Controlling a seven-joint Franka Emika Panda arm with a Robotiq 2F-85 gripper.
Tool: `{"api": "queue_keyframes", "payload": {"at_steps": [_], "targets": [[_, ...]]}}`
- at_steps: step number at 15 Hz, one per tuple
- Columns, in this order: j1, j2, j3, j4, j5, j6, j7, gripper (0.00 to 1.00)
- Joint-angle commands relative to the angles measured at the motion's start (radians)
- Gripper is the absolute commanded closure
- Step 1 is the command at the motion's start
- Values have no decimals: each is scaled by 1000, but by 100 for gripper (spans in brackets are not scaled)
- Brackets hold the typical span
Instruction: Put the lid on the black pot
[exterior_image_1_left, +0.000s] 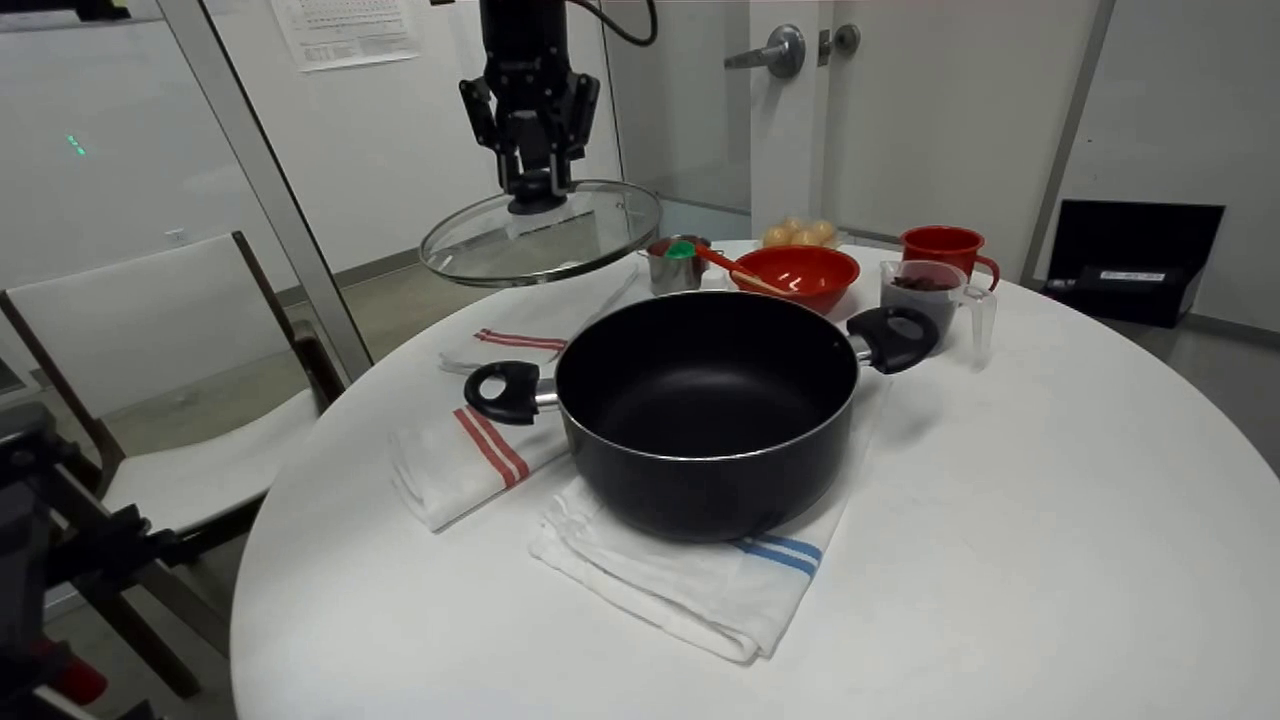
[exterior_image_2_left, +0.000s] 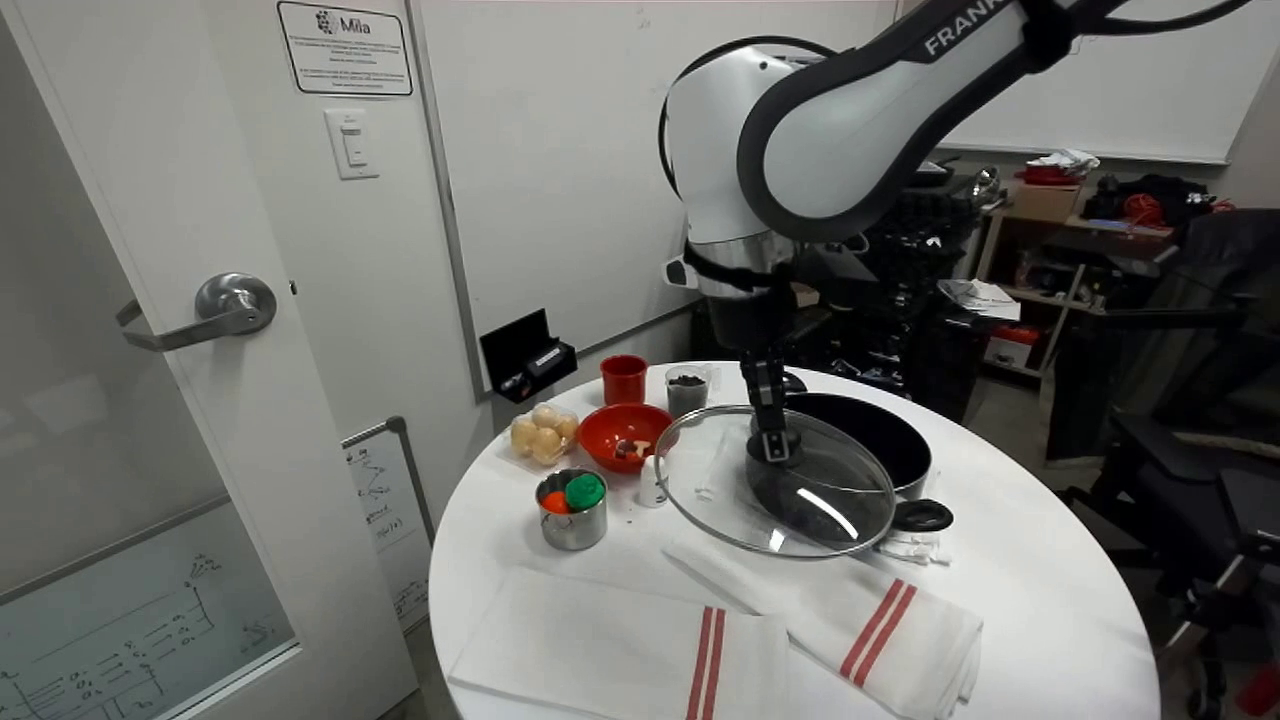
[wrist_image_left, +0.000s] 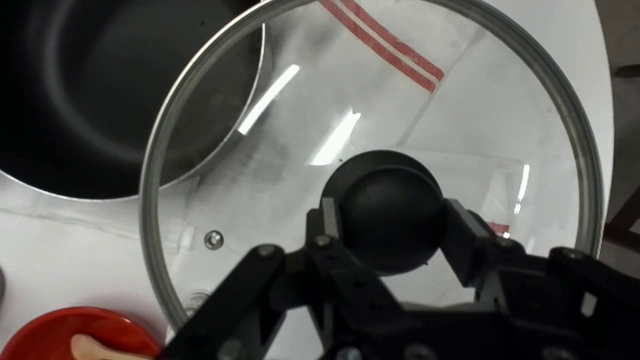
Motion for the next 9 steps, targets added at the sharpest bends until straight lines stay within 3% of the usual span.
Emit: {"api": "queue_keyframes", "payload": {"at_steps": [1,9], "targets": [[-45,-40,-21,-30,48,-28,11,74],[-154,-28,-65,-28,146,-37,13,74]]}}
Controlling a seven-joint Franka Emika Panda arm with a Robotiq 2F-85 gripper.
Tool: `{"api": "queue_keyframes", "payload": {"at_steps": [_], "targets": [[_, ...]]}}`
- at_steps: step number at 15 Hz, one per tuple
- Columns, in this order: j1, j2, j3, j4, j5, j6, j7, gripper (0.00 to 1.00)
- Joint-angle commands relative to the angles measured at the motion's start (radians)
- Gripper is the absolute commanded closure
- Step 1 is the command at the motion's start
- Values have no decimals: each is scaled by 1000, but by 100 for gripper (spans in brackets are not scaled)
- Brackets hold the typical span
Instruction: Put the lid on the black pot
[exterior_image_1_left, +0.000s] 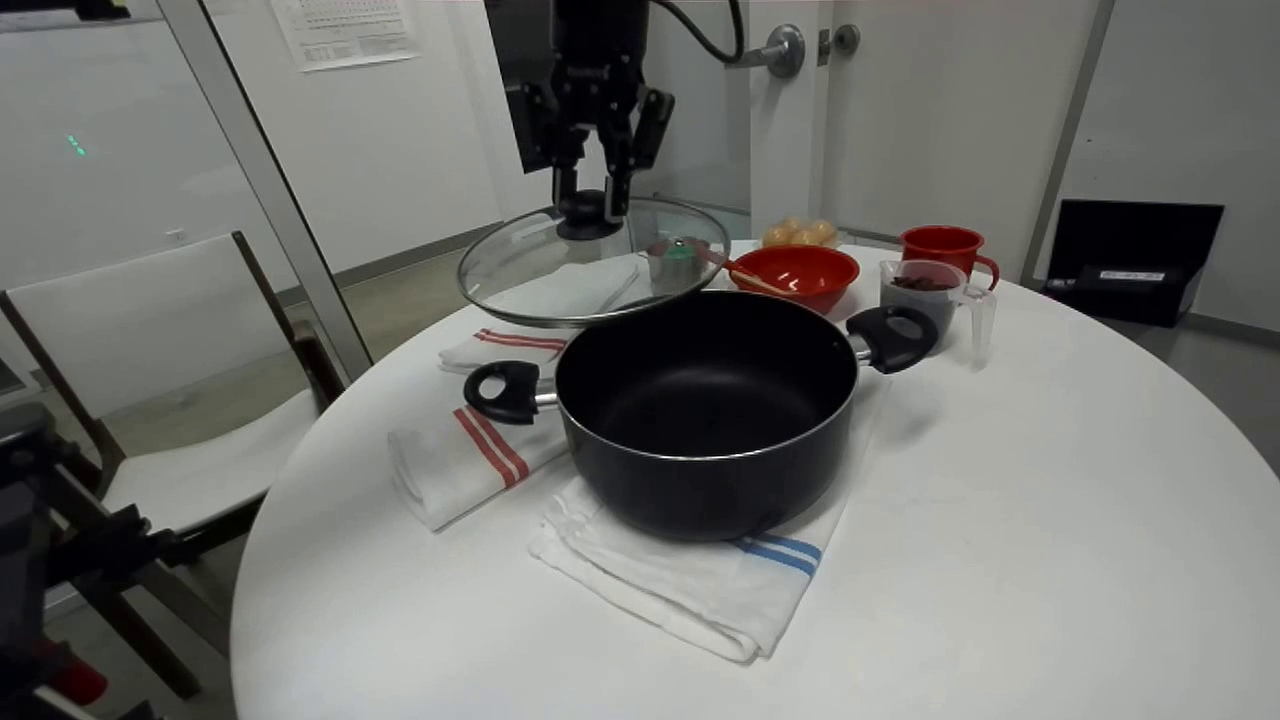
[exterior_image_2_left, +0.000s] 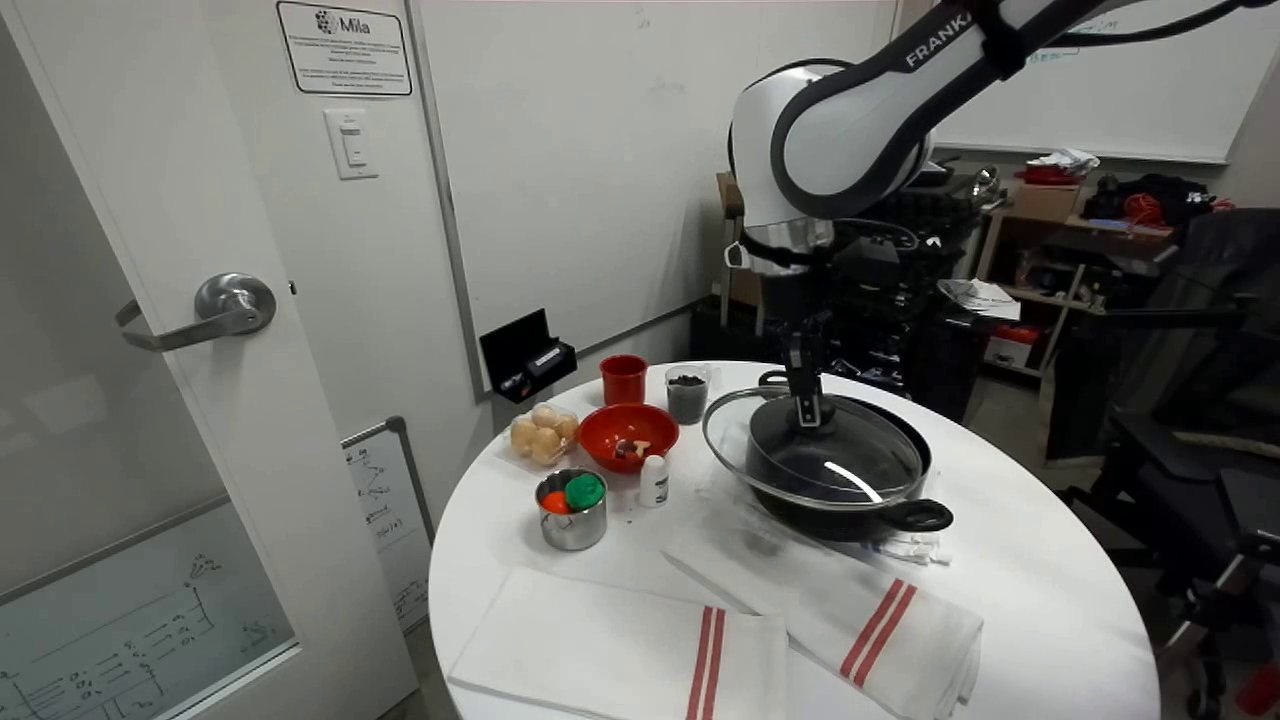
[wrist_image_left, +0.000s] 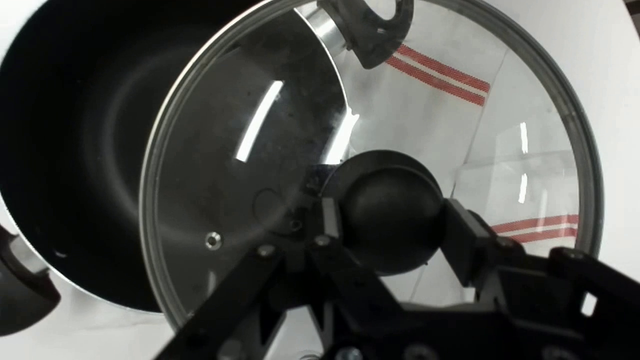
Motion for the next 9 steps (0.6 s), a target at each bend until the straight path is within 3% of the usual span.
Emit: {"api": "queue_keyframes", "payload": {"at_steps": [1,9], "targets": [[-37,-23,-17,-2,48,-38,15,74],[-81,31,-70,51,63,-88,91,74]]}}
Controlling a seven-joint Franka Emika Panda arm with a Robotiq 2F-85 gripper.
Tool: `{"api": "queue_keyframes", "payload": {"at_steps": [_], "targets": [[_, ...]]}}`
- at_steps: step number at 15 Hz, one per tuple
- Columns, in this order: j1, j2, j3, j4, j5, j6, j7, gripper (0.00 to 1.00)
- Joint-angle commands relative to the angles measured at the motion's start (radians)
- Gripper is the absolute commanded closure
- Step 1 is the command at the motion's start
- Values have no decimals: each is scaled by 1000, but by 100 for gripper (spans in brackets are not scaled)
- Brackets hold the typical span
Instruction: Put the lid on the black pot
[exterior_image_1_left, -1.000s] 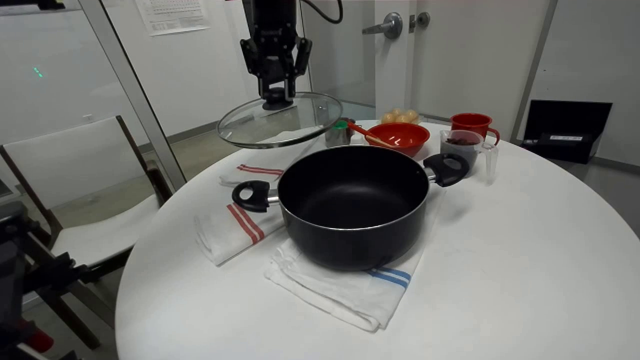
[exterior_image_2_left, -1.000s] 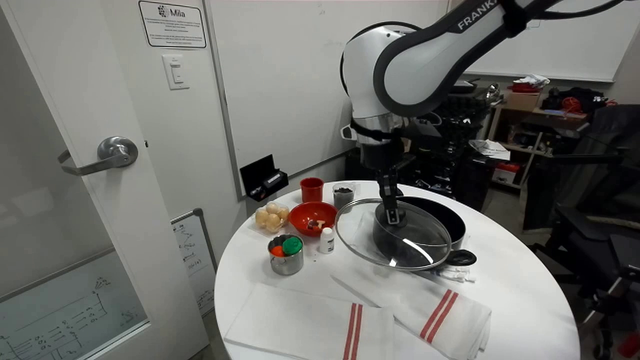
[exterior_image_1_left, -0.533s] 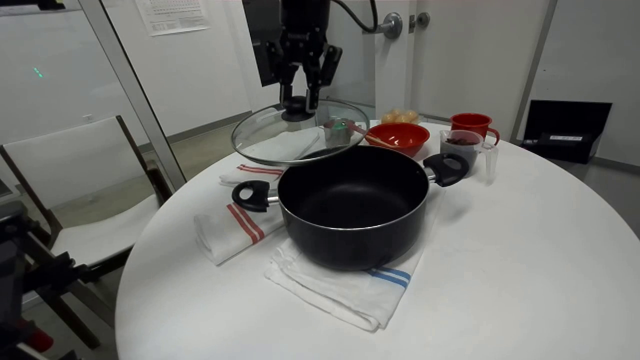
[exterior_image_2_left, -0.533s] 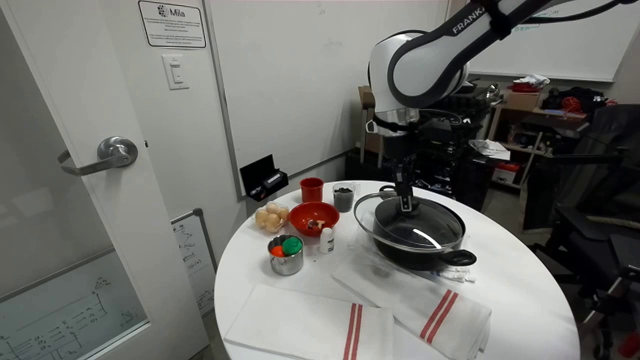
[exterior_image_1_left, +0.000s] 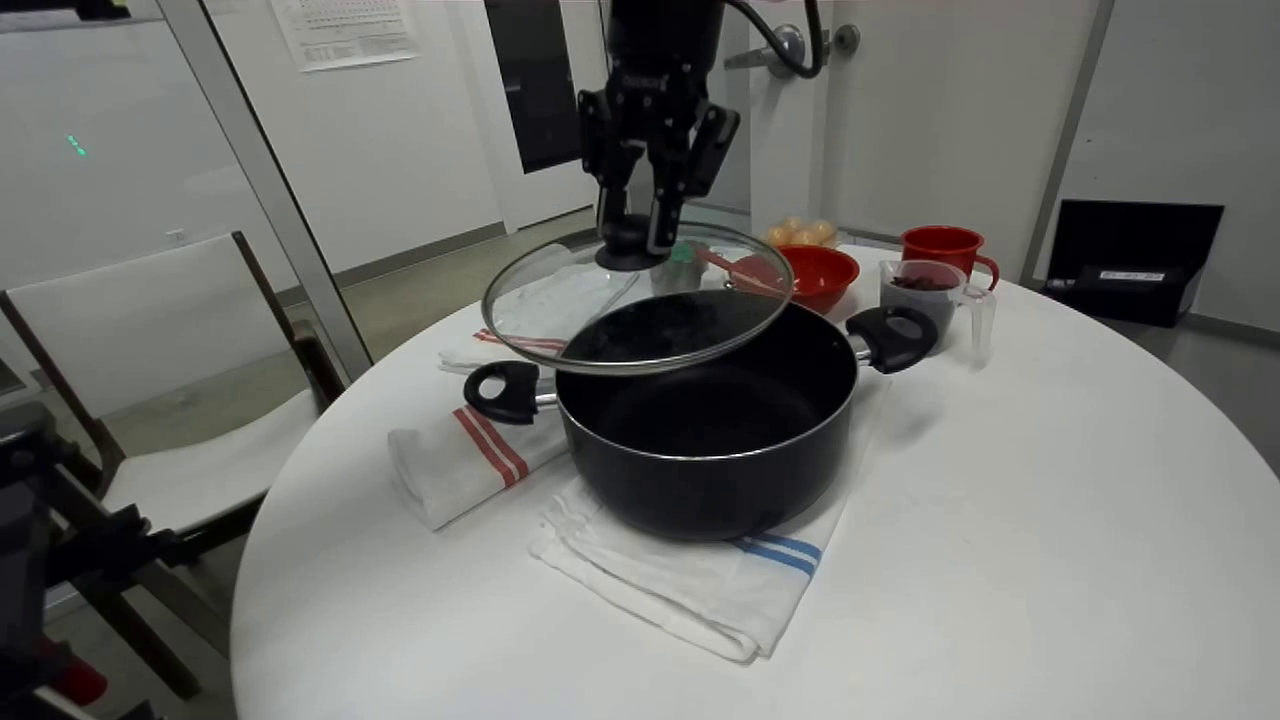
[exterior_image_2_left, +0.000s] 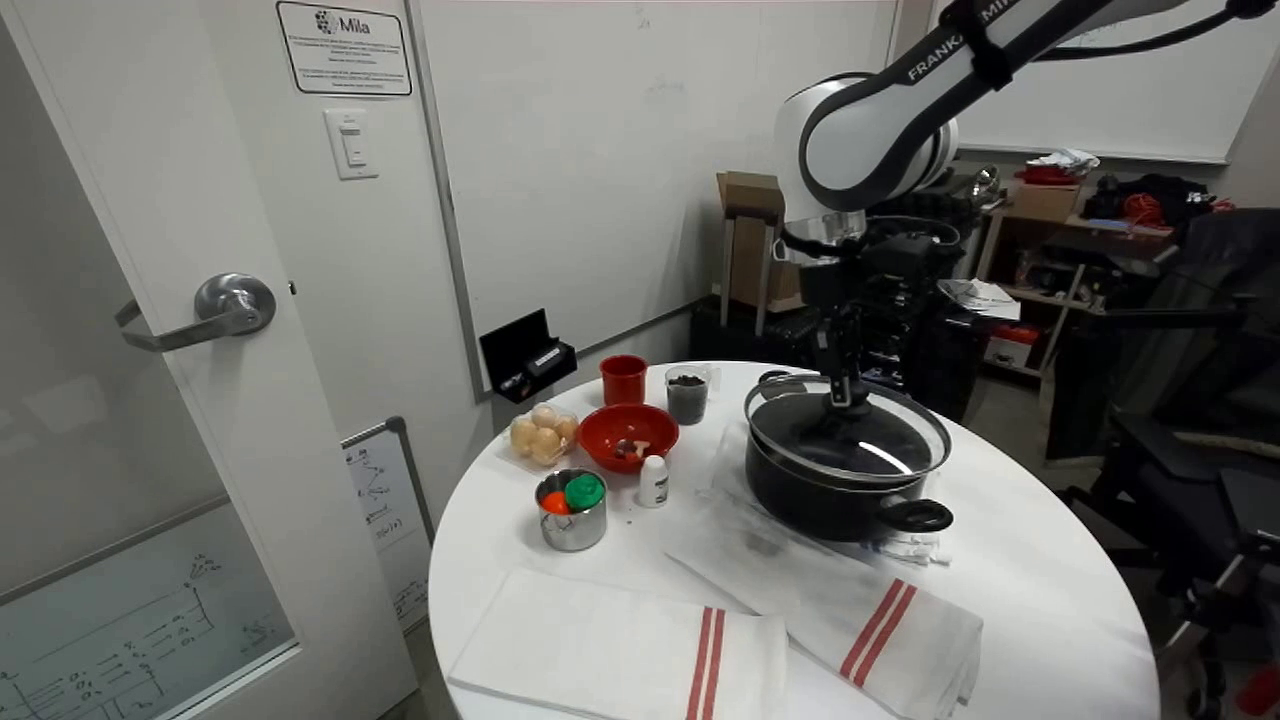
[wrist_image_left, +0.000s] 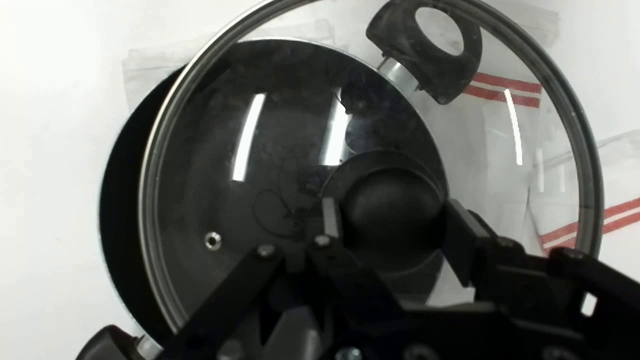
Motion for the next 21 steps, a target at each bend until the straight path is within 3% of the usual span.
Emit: {"api": "queue_keyframes", "payload": {"at_steps": [1,21], "targets": [[-6,29,-18,57,25,-58,49,74],[-54,186,-40,224,76,-98,148,74]]}}
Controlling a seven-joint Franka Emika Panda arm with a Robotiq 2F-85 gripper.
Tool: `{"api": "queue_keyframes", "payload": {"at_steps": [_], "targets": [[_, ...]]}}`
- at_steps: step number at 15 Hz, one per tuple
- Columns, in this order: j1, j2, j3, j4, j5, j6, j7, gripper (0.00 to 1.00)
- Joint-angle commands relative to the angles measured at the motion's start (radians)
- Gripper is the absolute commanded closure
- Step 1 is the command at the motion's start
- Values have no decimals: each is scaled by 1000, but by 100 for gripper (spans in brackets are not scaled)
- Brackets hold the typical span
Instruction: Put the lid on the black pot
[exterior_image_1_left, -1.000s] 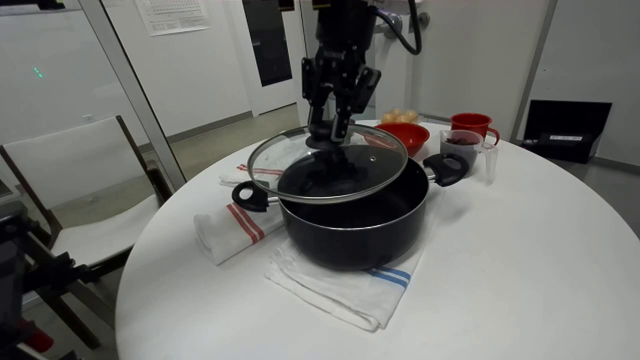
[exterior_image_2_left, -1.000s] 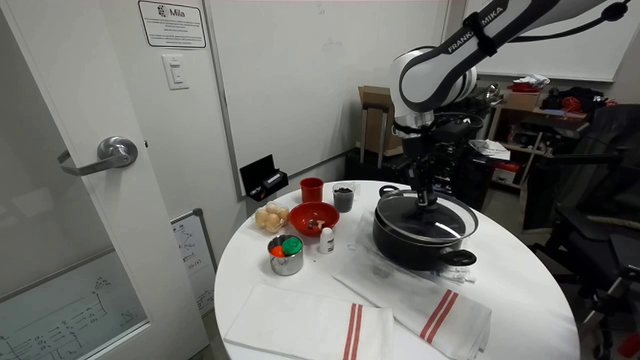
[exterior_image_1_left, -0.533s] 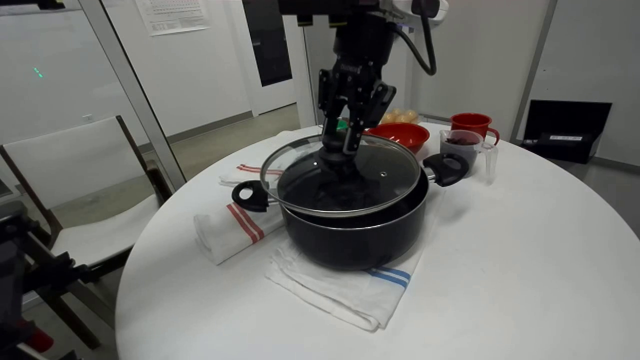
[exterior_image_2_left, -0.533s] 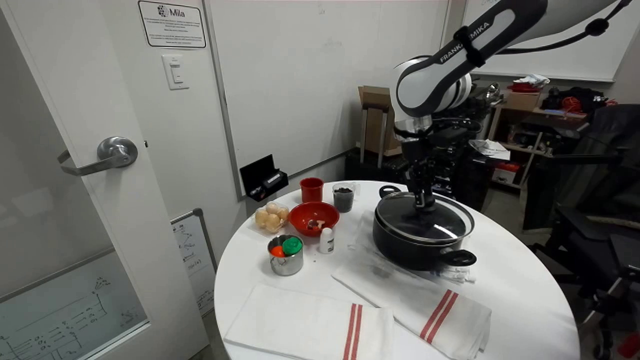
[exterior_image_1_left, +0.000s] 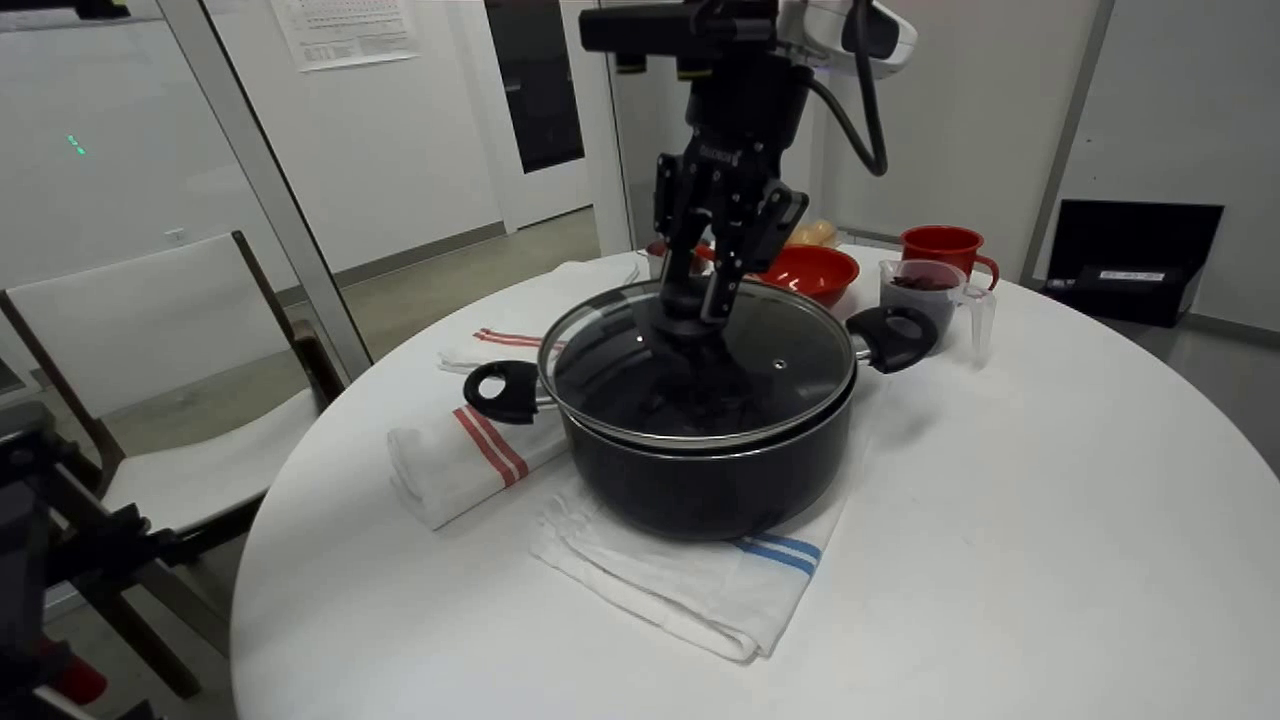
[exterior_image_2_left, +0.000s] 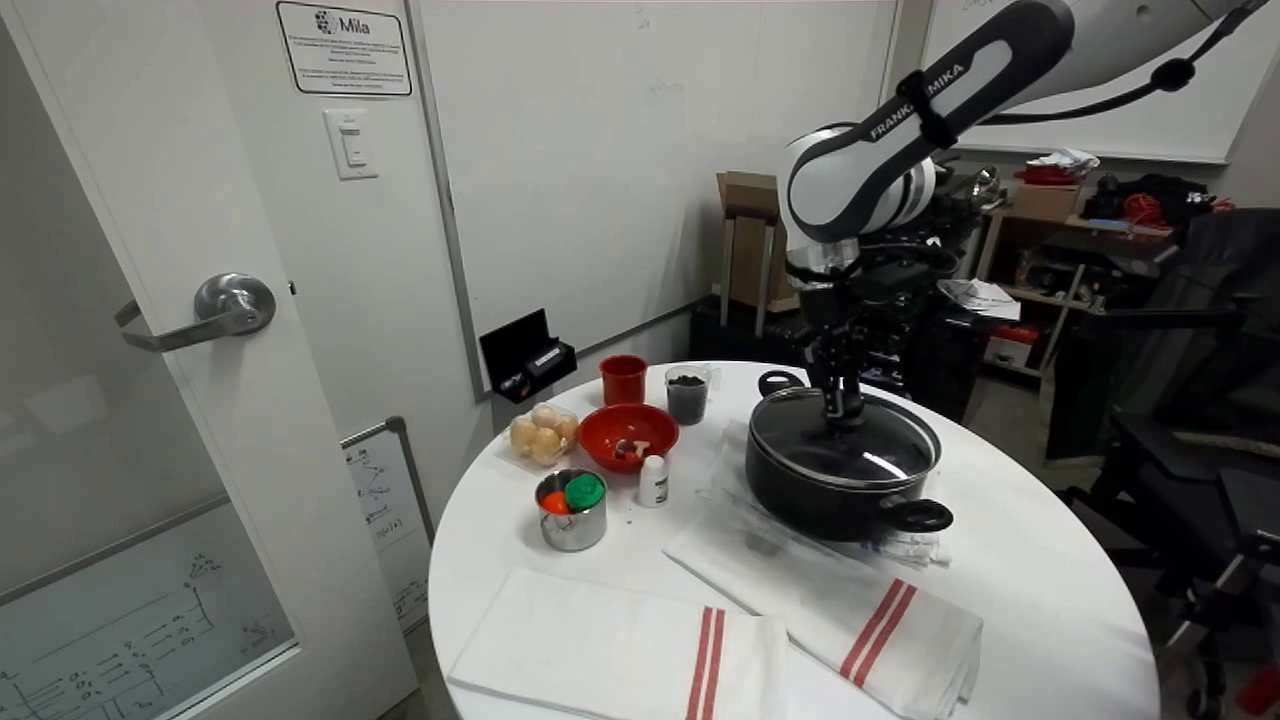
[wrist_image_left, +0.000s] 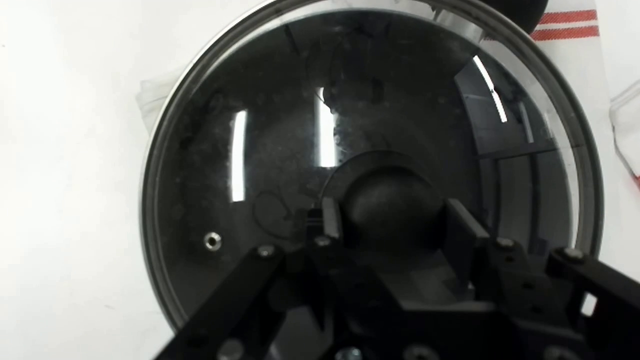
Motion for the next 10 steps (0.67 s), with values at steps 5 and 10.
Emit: {"api": "queue_keyframes", "payload": {"at_steps": [5,10], "targets": [[4,32,-6,63,17,-42,30,74],[6,42,-8,78,13,-35,35,74]]}}
